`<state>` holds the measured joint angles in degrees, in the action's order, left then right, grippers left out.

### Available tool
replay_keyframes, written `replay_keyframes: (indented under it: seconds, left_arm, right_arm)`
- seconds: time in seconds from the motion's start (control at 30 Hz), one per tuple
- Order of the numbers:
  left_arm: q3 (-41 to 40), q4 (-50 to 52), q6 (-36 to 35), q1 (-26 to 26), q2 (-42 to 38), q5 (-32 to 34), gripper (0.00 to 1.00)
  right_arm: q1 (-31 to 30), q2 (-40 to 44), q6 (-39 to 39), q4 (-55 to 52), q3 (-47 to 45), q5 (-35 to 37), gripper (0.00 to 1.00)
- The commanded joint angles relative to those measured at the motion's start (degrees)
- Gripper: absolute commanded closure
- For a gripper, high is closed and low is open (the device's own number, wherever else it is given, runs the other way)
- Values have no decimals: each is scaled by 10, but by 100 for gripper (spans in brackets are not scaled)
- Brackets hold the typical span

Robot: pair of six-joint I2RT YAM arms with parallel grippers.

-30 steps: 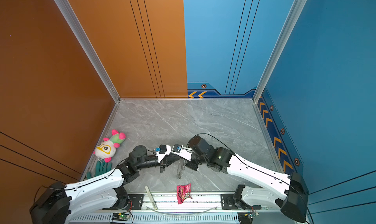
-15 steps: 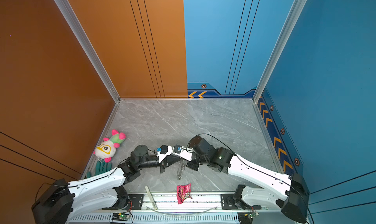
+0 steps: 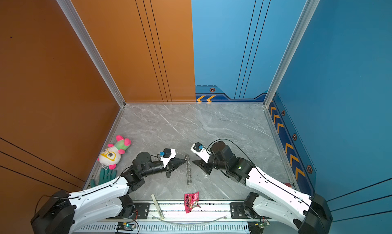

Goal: Attach keys to a key ring
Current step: Insert the key into the keyring.

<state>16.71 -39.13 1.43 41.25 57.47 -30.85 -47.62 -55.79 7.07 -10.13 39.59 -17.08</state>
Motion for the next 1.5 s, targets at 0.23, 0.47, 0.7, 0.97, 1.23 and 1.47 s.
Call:
replay_keyframes:
  seconds: [0.23,0.47,0.7,0.97,1.23,1.47]
  left_arm:
    - [-17,-85,43,-17,-8,-5,100]
    - [-20,-98,50,-18,-5,-12,100]
    - [-24,-116,59,-20,-4,-28,100]
    - [-23,-145,72,-21,9,-54,100]
    - [-25,-172,82,-23,22,-81,100]
    - [-23,-178,85,-22,30,-99,100]
  right_arm:
    - [9,-47,-56,126,-22,-82,66]
    - [9,-56,-54,136,-14,-108,80]
    - [19,-12,-21,156,-41,-129,76]
    - [70,-8,-28,198,-47,-224,75]
    - [66,-46,-21,205,-29,-291,80]
    - [59,-51,-11,196,-22,-290,84]
